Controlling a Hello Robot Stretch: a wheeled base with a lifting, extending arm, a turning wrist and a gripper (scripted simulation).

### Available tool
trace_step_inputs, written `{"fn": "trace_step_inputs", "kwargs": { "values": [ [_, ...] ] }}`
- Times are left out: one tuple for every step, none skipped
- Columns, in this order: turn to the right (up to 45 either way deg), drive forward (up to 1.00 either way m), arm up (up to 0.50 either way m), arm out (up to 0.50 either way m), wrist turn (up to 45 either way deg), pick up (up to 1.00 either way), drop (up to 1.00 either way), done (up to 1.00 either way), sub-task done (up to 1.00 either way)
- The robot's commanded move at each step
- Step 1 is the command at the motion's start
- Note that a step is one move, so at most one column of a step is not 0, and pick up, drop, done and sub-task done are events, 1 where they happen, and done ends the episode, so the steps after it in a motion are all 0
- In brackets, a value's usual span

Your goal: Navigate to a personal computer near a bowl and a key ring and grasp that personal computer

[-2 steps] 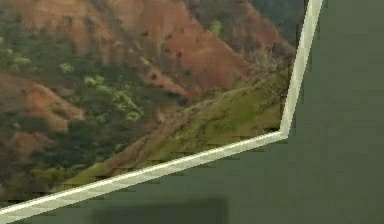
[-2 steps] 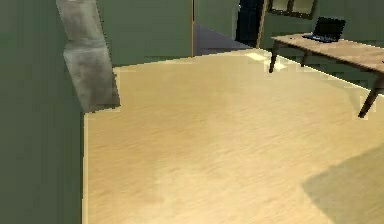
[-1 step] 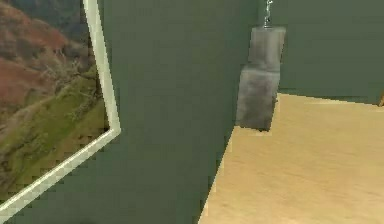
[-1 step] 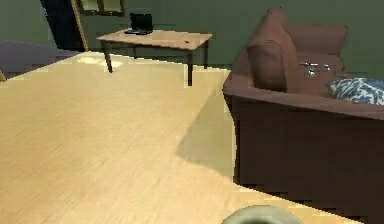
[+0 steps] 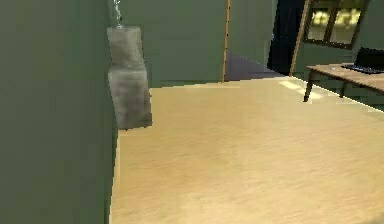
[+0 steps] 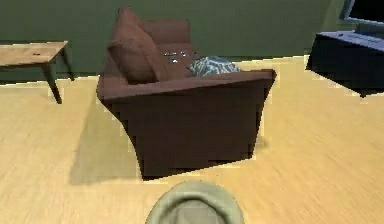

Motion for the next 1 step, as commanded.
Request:
{"fn": "trace_step_inputs", "kwargs": {
  "values": [
    [0.0, 0.4, 0.0, 0.0, 0.0, 0.0, 0.0, 0.0, 0.0]
  ]
}}
